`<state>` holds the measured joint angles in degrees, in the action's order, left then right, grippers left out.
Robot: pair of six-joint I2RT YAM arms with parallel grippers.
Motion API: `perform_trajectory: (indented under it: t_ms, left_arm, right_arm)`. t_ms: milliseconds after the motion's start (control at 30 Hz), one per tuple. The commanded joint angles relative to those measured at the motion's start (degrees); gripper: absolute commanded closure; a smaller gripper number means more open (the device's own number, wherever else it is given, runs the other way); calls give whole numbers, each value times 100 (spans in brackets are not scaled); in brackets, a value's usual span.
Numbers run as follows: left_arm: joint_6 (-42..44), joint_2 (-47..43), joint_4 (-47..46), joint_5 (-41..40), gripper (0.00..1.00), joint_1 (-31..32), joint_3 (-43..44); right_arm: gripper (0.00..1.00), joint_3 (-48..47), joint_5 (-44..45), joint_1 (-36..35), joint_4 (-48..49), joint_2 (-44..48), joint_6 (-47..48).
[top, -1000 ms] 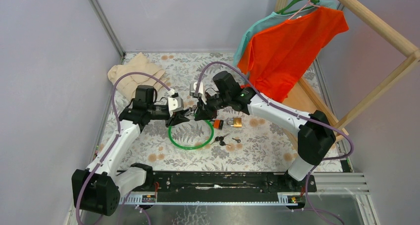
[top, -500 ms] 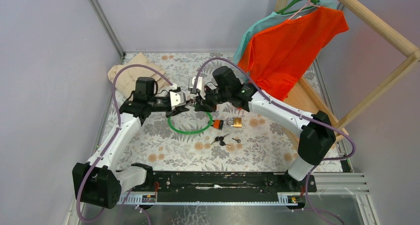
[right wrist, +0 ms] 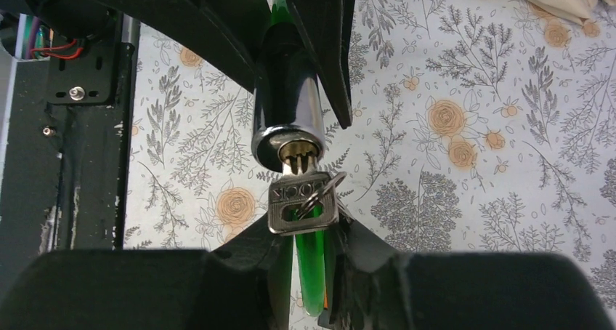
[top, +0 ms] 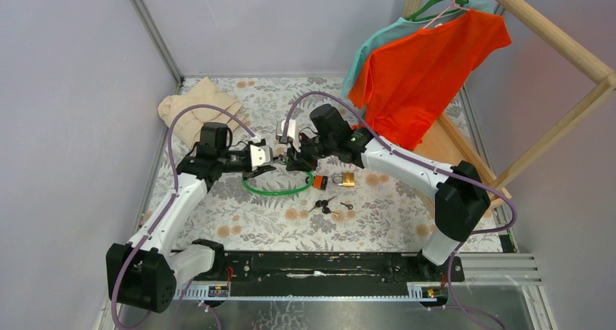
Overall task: Lock with the key
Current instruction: Lock the lock.
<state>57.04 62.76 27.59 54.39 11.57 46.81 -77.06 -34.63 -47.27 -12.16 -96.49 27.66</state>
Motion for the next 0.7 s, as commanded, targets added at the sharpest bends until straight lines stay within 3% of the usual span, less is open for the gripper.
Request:
perform_trajectory:
  t_ms: [0,233,433,667]
  left_arm:
    - [-444,-124,-76,247,100,108,-281]
    - [-786,-82,-242,314,100,110,-291]
    - [-876,-45,-299,309,100,111,-296]
    - [-1056,-7,-480,234,100,87,-309]
  right_arm:
    - [75,-107,-48,-17,459,95,-349]
    - [64,-107,245,-19,348,302,-469]
    - [48,-184,336,-6,111,341,-480]
    - [40,-354,386,6,-186,335,-500]
